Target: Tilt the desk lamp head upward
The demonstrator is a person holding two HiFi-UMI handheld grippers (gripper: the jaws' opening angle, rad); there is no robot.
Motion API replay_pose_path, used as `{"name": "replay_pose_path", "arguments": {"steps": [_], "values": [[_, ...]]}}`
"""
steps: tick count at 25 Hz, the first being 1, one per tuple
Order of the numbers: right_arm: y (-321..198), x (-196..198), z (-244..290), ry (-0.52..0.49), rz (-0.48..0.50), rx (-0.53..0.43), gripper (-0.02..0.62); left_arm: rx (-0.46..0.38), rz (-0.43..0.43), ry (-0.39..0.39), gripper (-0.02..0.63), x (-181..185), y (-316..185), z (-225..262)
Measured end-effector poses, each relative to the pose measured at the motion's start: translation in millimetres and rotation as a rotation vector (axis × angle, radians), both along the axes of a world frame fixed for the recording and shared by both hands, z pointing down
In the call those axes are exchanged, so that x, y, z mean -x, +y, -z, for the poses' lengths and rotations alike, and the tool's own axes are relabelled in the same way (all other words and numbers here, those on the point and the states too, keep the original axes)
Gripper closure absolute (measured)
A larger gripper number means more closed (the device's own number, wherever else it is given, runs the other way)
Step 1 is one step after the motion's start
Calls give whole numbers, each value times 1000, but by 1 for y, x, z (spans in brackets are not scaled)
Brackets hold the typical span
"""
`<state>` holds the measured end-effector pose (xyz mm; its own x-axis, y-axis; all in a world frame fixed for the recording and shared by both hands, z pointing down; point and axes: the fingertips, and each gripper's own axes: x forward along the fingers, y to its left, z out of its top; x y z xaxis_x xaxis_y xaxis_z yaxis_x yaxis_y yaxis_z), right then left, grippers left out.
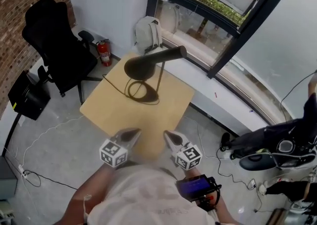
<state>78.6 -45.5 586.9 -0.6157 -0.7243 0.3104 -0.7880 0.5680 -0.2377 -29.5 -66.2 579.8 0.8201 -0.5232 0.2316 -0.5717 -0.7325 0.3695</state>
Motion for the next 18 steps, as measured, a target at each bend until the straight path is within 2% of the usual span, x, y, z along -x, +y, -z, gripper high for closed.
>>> {"name": "replay_pose_path", "arguments": {"steps": [9, 15, 18], "values": [[-34, 10, 15, 159, -24, -46, 581, -14, -101, 64, 604, 9, -39, 8], [-45, 15, 26, 300, 73, -69, 581, 0, -132, 82, 604, 13, -60, 9], [-52, 18, 34, 333, 131, -86, 581, 10, -121, 89, 604, 11, -71, 7]]}}
